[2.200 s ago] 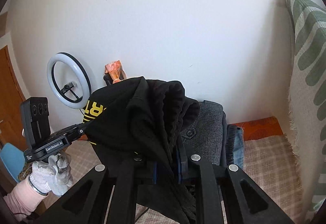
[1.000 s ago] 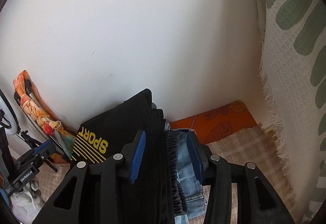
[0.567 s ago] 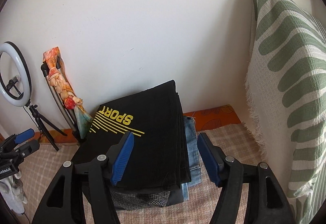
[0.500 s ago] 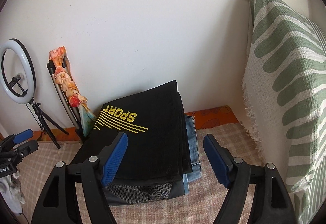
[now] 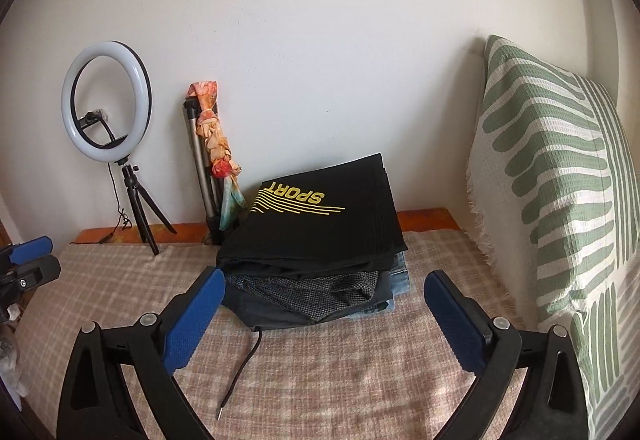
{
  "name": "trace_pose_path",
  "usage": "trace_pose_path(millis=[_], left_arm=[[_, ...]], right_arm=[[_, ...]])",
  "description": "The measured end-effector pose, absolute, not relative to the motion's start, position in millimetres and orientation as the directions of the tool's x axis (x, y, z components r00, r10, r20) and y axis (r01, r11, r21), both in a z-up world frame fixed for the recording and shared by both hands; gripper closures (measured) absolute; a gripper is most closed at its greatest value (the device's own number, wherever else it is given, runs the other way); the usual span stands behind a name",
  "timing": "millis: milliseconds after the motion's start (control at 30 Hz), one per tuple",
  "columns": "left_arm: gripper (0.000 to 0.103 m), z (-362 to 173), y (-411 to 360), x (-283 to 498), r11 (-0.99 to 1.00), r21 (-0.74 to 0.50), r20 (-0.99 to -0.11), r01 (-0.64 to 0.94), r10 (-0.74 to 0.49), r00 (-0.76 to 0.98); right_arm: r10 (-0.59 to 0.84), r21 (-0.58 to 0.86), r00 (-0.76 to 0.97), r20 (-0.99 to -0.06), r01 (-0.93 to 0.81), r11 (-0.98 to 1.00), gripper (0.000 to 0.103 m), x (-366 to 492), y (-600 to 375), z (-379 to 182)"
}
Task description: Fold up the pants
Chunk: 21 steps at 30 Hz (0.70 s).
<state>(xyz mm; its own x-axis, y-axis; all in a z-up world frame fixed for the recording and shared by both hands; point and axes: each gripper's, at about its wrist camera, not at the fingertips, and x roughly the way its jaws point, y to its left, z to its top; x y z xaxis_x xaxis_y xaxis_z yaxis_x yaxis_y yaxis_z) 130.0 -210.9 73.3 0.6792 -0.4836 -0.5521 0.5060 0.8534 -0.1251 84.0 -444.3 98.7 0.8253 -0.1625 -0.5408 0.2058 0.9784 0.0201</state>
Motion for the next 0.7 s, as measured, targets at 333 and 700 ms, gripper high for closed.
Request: trace_pose_path(millis=[333,700], left_arm=[[0.002,50.9,-164.6,75.3,0.890,-0.094,-0.522,0.447,-0.426,0.739],[0.002,16.6,-146.6,60.6,0.910,-0.063,-0.561,0.411,-0.372,0.739]], right_arm=[[-0.178,-0.019,0.842,-0.509,0.196,0.980,0.000,33.6,-387.1,81.1],[-0.214,-0.054,0.844,-0.492,0.216,0.975,0.000,23.3,-366.2,52.0]])
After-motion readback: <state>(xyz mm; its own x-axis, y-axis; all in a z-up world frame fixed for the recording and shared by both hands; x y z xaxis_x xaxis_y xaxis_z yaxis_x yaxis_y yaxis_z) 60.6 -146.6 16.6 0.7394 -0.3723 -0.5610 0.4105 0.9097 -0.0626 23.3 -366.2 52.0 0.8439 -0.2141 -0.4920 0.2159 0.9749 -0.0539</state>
